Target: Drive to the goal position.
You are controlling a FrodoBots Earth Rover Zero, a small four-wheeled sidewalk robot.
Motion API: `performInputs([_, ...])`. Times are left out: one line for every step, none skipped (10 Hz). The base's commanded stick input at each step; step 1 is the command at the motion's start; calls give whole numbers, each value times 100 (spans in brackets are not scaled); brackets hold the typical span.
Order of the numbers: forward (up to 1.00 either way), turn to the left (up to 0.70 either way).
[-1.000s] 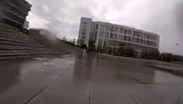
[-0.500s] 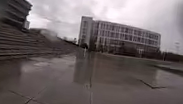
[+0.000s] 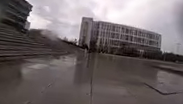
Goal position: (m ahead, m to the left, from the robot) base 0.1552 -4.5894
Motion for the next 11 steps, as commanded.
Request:
performInputs([70,0])
performInputs([70,0])
performInputs([70,0])
performInputs([70,0])
performInputs([70,0])
performInputs([70,0])
performInputs([70,0])
performInputs([70,0])
performInputs([70,0])
performInputs([70,0])
performInputs([70,0])
